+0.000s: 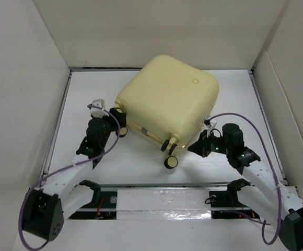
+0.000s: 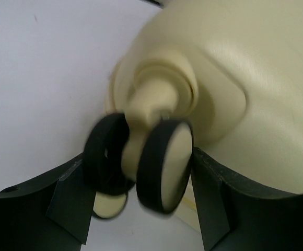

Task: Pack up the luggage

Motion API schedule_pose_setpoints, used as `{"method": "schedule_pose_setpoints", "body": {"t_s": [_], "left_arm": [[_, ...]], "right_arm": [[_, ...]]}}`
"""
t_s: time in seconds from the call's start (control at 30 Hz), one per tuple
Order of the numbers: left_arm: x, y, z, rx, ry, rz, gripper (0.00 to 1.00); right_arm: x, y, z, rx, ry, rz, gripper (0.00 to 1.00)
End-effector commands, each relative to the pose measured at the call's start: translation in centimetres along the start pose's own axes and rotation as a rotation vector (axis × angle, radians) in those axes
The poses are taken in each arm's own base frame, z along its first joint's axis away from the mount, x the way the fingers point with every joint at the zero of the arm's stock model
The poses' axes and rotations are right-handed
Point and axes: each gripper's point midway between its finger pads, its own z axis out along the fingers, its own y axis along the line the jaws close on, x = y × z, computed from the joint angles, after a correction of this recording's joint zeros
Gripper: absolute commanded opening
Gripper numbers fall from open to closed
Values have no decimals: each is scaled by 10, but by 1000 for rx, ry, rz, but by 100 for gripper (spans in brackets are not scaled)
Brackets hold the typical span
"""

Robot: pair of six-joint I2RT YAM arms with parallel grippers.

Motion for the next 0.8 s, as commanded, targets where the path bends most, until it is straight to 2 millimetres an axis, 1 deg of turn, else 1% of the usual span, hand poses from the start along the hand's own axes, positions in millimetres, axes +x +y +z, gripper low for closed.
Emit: {"method": "schedule_pose_setpoints", "body": {"t_s": [0.0, 0.03, 0.07, 0.1, 0.17, 0.2, 0.23, 0.27, 0.3, 0.37, 0.4, 0.43, 0.47, 0.5, 0.57, 0.6, 0.63, 0.67, 0.7, 0.73, 0.77], "left_arm": [[70, -77, -60, 291, 258, -102, 0], [71, -80, -67, 298, 256, -107, 0], [67, -91, -79, 333, 240, -120, 0], [67, -84, -81, 283, 237, -116, 0], [52, -86, -89, 274, 183, -121, 0], [36, -85, -88, 232, 134, -140, 21], [34, -77, -89, 184, 135, -146, 40], [26, -79, -92, 181, 117, -152, 53], [5, -84, -93, 179, 68, -160, 69], [-15, -94, -96, 212, 23, -167, 73], [-25, -110, -100, 279, 22, -160, 71], [-28, -119, -101, 317, 27, -133, 68], [-18, -125, -95, 331, 74, -105, 65], [-13, -140, -100, 408, 130, -83, 59], [9, -155, -104, 499, 221, -32, 58], [29, -158, -104, 528, 286, -13, 58], [35, -164, -105, 553, 295, 0, 60], [46, -175, -113, 605, 311, 30, 62], [55, -180, -114, 623, 327, 44, 67], [57, -188, -117, 644, 328, 53, 70], [67, -192, -116, 646, 351, 88, 72]], "right_arm": [[-101, -3, 1, 56, -338, -199, 0], [-102, -1, 3, 43, -335, -199, 0], [-100, -4, 6, 43, -319, -188, 0], [-100, -5, 8, 44, -315, -185, 0], [-92, -7, 13, 53, -300, -176, 0], [-87, -8, 14, 59, -292, -171, 0], [-74, -9, 18, 57, -271, -154, 0], [-68, -9, 19, 56, -268, -146, 0], [-62, -4, 21, 40, -261, -144, 0], [-45, -5, 24, 44, -229, -123, 0], [-40, -2, 24, 45, -224, -124, 0], [-31, 0, 25, 46, -195, -119, 0], [-28, -2, 24, 70, -191, -117, 0], [-25, -1, 23, 71, -186, -119, 0], [-22, -1, 18, 93, -181, -122, 2], [-20, 1, 18, 95, -176, -123, 9], [-19, -1, 17, 105, -175, -120, 18], [-21, -3, 17, 115, -180, -117, 31], [-21, -3, 18, 116, -180, -117, 36], [-25, -1, 18, 112, -186, -126, 40], [-24, 0, 21, 107, -173, -128, 44]]}}
